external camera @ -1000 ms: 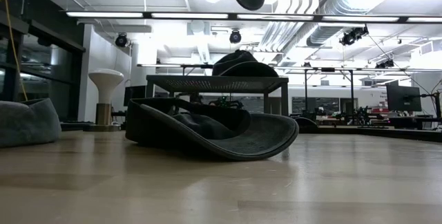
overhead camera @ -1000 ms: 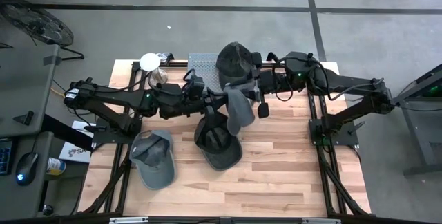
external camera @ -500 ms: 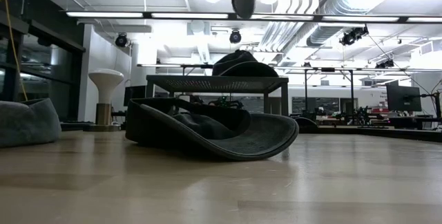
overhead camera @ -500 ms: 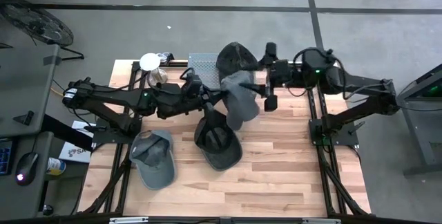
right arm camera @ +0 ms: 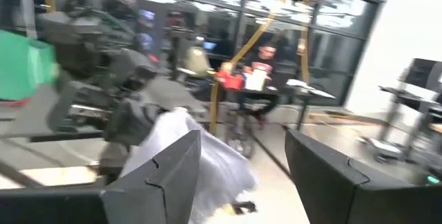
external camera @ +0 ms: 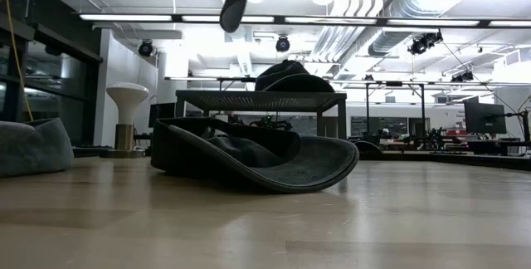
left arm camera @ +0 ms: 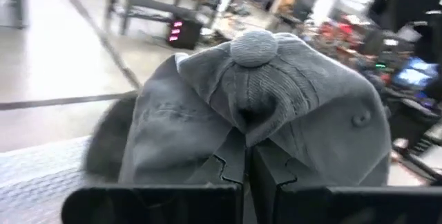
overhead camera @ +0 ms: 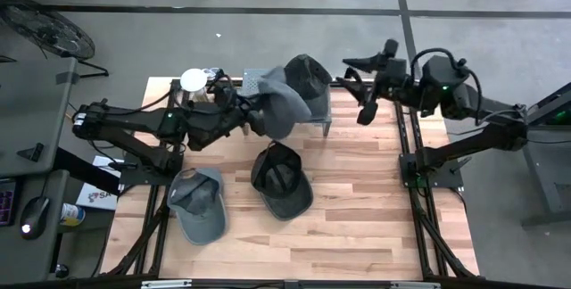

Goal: Pick & Place hat
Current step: Put the right gray cap on the shelf

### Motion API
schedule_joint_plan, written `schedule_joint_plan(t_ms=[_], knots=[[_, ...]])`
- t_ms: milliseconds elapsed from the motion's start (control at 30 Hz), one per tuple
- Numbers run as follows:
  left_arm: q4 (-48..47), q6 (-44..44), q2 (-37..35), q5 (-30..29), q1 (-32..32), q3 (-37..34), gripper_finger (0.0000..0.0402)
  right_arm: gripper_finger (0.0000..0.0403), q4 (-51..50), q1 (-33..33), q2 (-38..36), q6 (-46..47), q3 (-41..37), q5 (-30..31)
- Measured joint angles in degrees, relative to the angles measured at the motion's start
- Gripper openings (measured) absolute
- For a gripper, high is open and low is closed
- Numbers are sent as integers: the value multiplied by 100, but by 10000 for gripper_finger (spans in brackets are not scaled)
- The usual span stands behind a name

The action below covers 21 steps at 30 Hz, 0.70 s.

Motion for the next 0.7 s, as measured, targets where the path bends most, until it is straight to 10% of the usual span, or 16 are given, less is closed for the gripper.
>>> schedule_joint_plan(t_ms=[267, 700], knots=[[-878, -1025, -67, -855, 82, 0, 0, 204, -342, 0, -322, -4, 0, 1122], [-1480, -1908, 91, -19, 1331, 0, 0, 204, -975, -7, -566, -129, 0, 2435]])
